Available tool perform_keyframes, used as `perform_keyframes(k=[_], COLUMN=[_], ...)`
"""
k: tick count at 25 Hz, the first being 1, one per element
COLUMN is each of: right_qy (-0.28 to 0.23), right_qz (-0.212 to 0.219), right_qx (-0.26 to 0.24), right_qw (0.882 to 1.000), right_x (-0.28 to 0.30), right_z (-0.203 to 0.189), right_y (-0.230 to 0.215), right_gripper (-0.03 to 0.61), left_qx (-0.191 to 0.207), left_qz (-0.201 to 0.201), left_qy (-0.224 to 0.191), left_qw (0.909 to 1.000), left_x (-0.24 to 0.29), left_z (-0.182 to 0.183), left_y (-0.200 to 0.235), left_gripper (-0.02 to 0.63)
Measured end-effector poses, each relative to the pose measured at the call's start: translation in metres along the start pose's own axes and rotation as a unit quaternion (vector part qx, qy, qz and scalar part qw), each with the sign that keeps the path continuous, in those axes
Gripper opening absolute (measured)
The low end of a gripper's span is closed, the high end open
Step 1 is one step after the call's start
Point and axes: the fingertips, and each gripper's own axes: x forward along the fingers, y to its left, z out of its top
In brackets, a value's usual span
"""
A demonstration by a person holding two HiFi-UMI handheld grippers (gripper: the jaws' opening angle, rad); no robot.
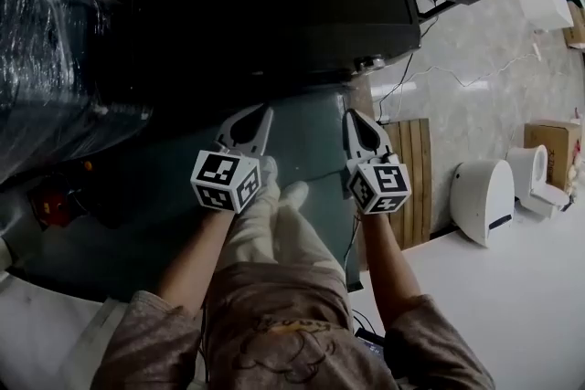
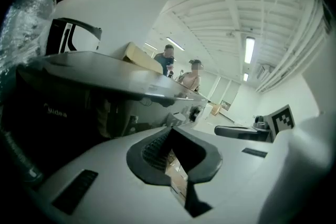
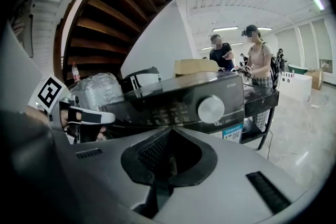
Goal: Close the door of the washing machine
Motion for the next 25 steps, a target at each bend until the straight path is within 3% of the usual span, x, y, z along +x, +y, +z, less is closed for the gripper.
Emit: perform_keyframes(k=[9,15,20,25], right_qy=[-0.045,-0.078,-0.102,-0.127], right_qz=[0.026,0.028,0.016,-0.031], right_qx=[0.013,-0.008,-0.031,-0.056], right_qw=[0.999,0.996,0.994,0.99], right_x=[-0.079,-0.131,-0.162,-0.188], right_z=[0.083,0.126,0.142,0.137], right_y=[0.059,0.075,0.076,0.058], right_gripper=[-0.006,-0.006,-0.006,-0.006], left_qx=[0.023,0.053,0.064,0.1], left_qz=[-0.035,-0.056,-0.069,-0.061], left_qy=[-0.019,-0.035,-0.051,-0.074], left_qw=[0.9989,0.9964,0.9942,0.9904], left_x=[-0.072,-0.104,-0.118,-0.123], left_z=[0.071,0.105,0.118,0.112], left_y=[-0.057,-0.095,-0.11,-0.11], left_gripper=[0.002,0.002,0.002,0.002])
